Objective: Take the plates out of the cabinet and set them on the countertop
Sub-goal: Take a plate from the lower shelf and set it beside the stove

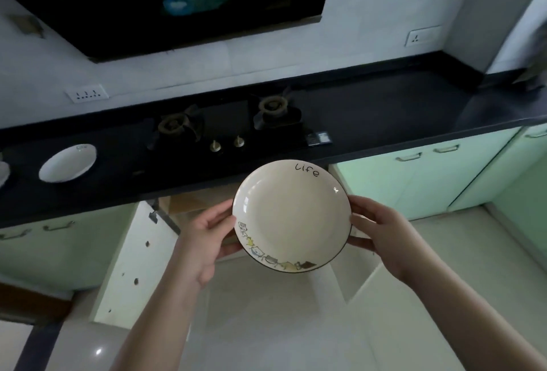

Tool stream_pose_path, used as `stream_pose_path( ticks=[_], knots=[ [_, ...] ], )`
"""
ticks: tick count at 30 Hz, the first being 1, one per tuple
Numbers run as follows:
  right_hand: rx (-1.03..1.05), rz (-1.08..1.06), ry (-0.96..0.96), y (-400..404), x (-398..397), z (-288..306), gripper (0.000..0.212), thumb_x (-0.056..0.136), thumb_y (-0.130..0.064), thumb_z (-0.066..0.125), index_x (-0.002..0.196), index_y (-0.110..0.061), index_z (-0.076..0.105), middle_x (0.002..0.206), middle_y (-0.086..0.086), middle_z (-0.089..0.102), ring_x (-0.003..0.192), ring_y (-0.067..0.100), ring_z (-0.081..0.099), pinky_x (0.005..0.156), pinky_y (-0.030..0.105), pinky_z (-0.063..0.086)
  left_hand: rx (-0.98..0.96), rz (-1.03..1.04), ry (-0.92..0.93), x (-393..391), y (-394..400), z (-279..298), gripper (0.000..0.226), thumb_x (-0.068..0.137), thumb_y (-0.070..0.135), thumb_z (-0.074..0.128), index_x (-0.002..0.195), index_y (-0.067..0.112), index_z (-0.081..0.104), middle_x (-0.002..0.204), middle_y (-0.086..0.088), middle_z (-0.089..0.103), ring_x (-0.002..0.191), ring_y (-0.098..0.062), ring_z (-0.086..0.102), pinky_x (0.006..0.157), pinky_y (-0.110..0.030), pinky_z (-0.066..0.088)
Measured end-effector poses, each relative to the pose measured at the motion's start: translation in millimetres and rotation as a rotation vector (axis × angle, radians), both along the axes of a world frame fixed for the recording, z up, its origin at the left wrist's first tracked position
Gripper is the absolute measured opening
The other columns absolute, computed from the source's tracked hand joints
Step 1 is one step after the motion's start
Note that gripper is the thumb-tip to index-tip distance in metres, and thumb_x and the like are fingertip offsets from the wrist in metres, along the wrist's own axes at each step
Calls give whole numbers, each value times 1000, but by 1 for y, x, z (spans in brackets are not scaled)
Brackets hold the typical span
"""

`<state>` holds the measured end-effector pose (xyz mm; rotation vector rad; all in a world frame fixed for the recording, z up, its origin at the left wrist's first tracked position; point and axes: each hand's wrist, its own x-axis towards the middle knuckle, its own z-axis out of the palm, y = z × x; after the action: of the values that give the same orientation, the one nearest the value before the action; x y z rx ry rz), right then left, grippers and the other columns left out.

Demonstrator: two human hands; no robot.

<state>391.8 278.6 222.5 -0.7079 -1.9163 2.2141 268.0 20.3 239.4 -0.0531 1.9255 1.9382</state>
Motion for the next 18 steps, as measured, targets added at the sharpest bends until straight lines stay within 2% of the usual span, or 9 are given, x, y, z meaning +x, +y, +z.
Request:
stream_pose_path(
  ticks=[2, 6, 10, 18],
  knots=[
    [3, 0, 20, 25, 18, 6, 38, 95, 3, 49, 113, -24, 70, 111, -7, 73, 100, 12, 69, 73, 25, 58, 7, -12, -25, 11, 28, -1, 31, 94, 0, 58, 107, 25, 71, 108, -7, 76, 77, -24, 73, 64, -38, 63],
    [-3, -41, 34, 67, 48, 19, 37, 94, 1, 53, 109, -26, 72, 113, -8, 72, 102, 11, 68, 73, 25, 58, 24, -60, -65, 26, 77, 2, 29, 93, 1, 60, 111, 21, 70, 106, -10, 76, 84, -28, 74, 61, -38, 62],
    [-26, -52, 36, 101, 60, 19, 33, 93, -3, 58, 110, -27, 72, 115, -8, 71, 104, 11, 67, 76, 27, 58, 52, -115, -84, 25, 109, 5, 28, 89, 1, 62, 107, 20, 71, 93, -8, 78, 71, -23, 74, 53, -34, 59],
    [-55, -196, 33, 135, 51, 16, 32, 93, -2, 58, 108, -25, 73, 112, -5, 73, 102, 13, 68, 73, 27, 58, 58, -220, -90, -12, 161, 5, 26, 91, 4, 61, 105, 22, 72, 88, -4, 78, 70, -18, 74, 52, -31, 58]
  ],
)
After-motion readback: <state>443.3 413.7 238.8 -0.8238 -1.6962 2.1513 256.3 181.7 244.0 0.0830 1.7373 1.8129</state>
